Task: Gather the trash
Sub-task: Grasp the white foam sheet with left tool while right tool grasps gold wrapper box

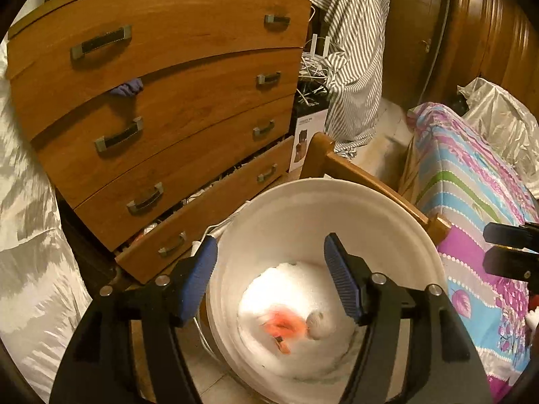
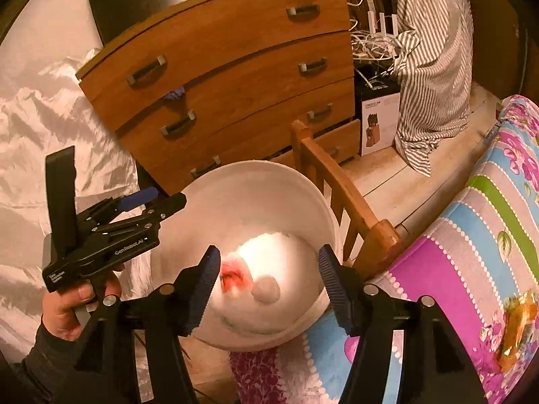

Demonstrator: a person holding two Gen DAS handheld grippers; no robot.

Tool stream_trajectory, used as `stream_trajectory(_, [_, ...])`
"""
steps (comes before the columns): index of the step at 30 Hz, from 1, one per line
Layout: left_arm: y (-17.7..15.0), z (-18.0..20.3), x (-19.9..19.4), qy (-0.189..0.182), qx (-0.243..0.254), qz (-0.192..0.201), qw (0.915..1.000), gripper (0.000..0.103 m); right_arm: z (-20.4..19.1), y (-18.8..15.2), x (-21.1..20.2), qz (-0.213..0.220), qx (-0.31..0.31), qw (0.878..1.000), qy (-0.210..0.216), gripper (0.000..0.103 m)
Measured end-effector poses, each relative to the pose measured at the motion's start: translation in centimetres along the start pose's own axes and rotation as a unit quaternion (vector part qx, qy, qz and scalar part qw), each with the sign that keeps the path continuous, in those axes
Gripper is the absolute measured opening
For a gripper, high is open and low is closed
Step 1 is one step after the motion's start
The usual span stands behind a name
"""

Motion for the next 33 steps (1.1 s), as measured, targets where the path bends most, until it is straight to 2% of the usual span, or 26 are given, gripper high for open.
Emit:
stream_trajectory(4, [-0.6, 2.0, -1.2, -0.017, 0.012, 0.008, 0.9997, 0.063, 0.4, -2.4, -3.1, 0.036, 0.006, 0.999, 0.003, 0.062])
stream_trajectory(8, [-1.9, 6.6, -2.4, -0.047, 0.047, 0.013, 0.9977, 0.063, 2.0, -7.3, -7.5, 0.085, 0.021, 0.996, -0.009, 0.062])
stream_trajectory(11, [-3.6, 11.1, -3.0, -0.074, 0.082, 0.012, 0.9938, 0.067, 4.6, -13.0, -10.5, 0.115, 0.049, 0.992, -0.025, 0.063])
stream_trajectory(16, [-8.3, 21.8, -3.0, -0.135, 0.163, -0.014, 0.9773, 0.068, 10.8, -24.6, -14.5, 0.141, 0.12, 0.981, -0.06, 0.063])
stream_trajectory(17, [-9.3, 23.9, -2.9, -0.148, 0.177, -0.021, 0.9728, 0.068, 12.4, -27.7, -15.6, 0.146, 0.142, 0.976, -0.071, 0.063])
stream_trajectory(20, [-13.5, 31.3, -2.5, -0.212, 0.216, -0.066, 0.9509, 0.068, 16.5, -36.2, -18.3, 0.155, 0.202, 0.962, -0.099, 0.063])
stream_trajectory(22, [-17.0, 36.8, -2.6, -0.248, 0.243, -0.096, 0.9328, 0.068, 19.0, -42.0, -20.4, 0.159, 0.241, 0.95, -0.117, 0.063])
stream_trajectory(24, [-19.7, 41.0, -3.0, -0.264, 0.27, -0.109, 0.9196, 0.068, 21.0, -47.0, -22.0, 0.162, 0.271, 0.938, -0.14, 0.063])
stream_trajectory(26, [-22.5, 45.1, -3.9, -0.29, 0.294, -0.125, 0.9019, 0.068, 23.0, -51.5, -23.6, 0.169, 0.298, 0.926, -0.16, 0.063])
stream_trajectory(27, [-23.7, 46.4, -4.1, -0.296, 0.301, -0.131, 0.8972, 0.068, 24.1, -54.1, -24.8, 0.175, 0.313, 0.918, -0.171, 0.063])
stream_trajectory(31, [-26.7, 51.0, -4.5, -0.321, 0.314, -0.165, 0.8779, 0.068, 28.0, -60.9, -27.5, 0.189, 0.366, 0.891, -0.192, 0.063])
stream_trajectory(33, [-28.5, 53.2, -4.8, -0.325, 0.34, -0.175, 0.865, 0.068, 29.2, -62.3, -28.0, 0.195, 0.381, 0.883, -0.191, 0.063])
Point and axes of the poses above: each gripper's, at about its wrist camera, not at the fingertips, and x roughly the way its jaws point, z to its right, y to its top, the point moved 10 cm from there along x, roughly the way its jaws point, and after that the axes turned 13 degrees about -z, right-handed, at the moved point
